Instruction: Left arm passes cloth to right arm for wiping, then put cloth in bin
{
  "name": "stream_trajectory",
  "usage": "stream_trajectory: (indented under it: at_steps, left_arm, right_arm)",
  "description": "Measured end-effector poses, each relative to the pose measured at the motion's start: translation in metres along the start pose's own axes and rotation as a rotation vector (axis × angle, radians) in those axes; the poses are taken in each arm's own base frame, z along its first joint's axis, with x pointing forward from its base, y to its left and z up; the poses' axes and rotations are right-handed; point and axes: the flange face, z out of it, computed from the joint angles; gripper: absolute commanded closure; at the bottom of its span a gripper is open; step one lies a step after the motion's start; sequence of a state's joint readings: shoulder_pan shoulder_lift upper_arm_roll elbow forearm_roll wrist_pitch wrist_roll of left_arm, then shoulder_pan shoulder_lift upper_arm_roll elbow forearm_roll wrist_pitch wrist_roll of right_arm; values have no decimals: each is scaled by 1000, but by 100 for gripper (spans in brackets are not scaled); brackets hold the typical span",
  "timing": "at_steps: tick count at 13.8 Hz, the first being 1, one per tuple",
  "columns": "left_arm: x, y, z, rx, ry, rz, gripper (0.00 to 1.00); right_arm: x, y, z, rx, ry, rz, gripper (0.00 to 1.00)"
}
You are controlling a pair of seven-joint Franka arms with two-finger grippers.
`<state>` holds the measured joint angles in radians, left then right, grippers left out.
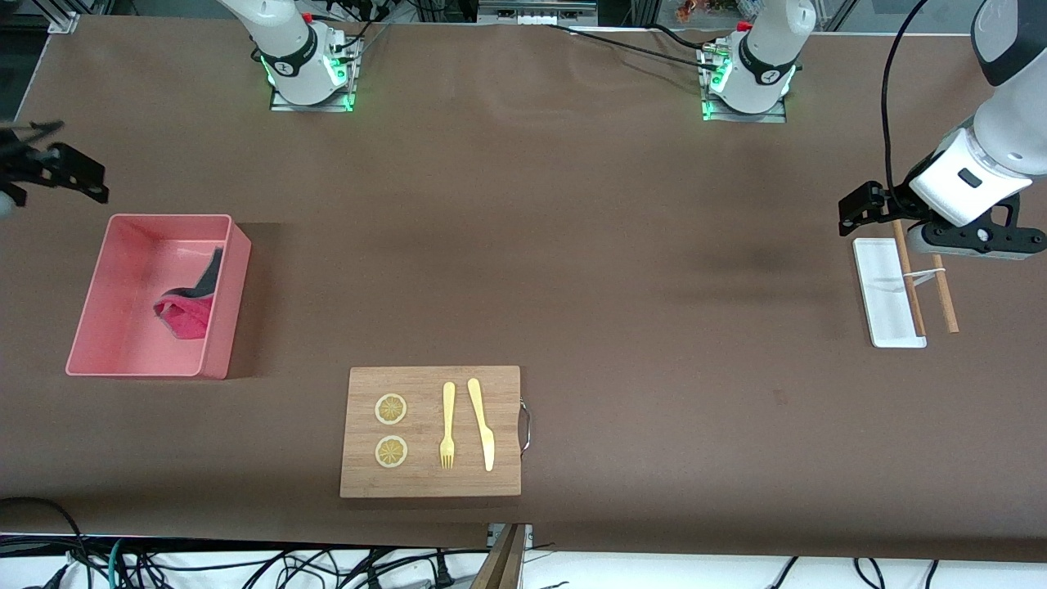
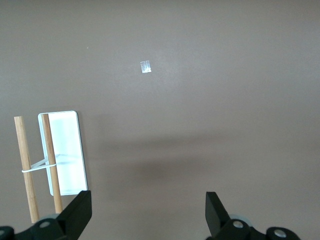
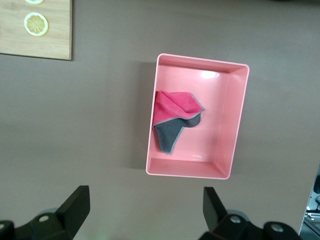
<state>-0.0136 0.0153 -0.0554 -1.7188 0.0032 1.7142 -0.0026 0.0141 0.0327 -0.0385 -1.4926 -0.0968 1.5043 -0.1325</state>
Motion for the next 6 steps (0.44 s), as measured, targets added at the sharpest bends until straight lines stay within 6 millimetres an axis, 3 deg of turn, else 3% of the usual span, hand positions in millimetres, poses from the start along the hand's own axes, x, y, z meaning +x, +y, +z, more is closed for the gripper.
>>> stream_trajectory:
  at_steps: [3,6]
  left_arm:
    - [0,0,0,0,0,0,0]
    - [0,0,0,0,0,0,0]
  right_arm:
    - [-8,-17,-2,33,-40,28,0]
    - [-9,-15,6,68,-61,75,0]
